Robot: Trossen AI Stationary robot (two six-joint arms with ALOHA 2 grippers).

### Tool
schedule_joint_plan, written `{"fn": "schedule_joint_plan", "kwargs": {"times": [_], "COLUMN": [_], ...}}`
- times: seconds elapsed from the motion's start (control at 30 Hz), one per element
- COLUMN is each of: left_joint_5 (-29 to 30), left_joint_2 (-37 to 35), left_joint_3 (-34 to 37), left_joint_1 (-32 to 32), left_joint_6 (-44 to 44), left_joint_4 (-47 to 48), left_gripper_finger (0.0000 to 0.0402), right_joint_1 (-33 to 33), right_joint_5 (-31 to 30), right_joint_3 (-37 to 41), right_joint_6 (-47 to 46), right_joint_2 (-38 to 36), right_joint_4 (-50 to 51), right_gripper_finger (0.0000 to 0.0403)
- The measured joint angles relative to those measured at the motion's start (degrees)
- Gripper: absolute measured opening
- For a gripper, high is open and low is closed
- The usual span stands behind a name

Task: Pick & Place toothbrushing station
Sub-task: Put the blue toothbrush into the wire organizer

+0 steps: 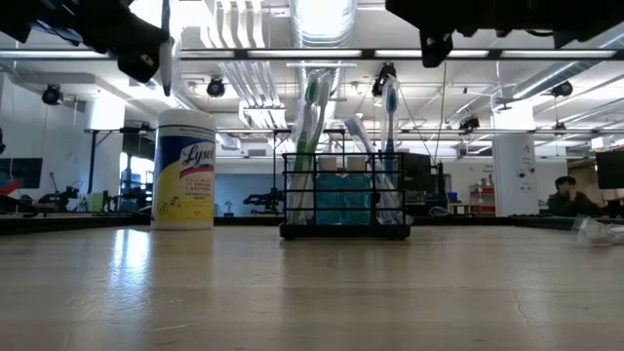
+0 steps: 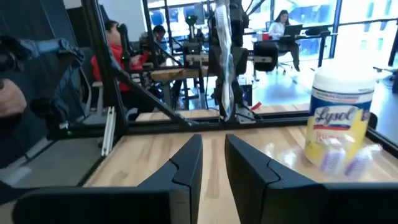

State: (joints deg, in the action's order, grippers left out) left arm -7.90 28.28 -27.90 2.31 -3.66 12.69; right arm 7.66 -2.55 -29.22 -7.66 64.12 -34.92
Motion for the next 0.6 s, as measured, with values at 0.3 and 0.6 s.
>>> {"fn": "schedule_joint_plan", "kwargs": {"times": [0.3,0.6], "left_joint_5": [0.04,0.07], "left_joint_2": [-2.21,-3.8], "left_joint_3": [0.0,0.0], "left_joint_1": [0.0,0.0], "left_joint_6": [-0.99,0.8], "left_joint_4": [0.29,0.39], "left_gripper_finger": [0.002,0.002], "right_joint_1": [-1.44,-1.47], "right_joint_5": [-0.11,-0.08], "right_joint_3": [6.39,10.6], "right_joint_6": [1.68,2.28], "right_joint_2": [-8.67,-8.89], "right_joint_4": [-1.08,-5.53], "right_gripper_finger": [0.0066,0.0066]}}
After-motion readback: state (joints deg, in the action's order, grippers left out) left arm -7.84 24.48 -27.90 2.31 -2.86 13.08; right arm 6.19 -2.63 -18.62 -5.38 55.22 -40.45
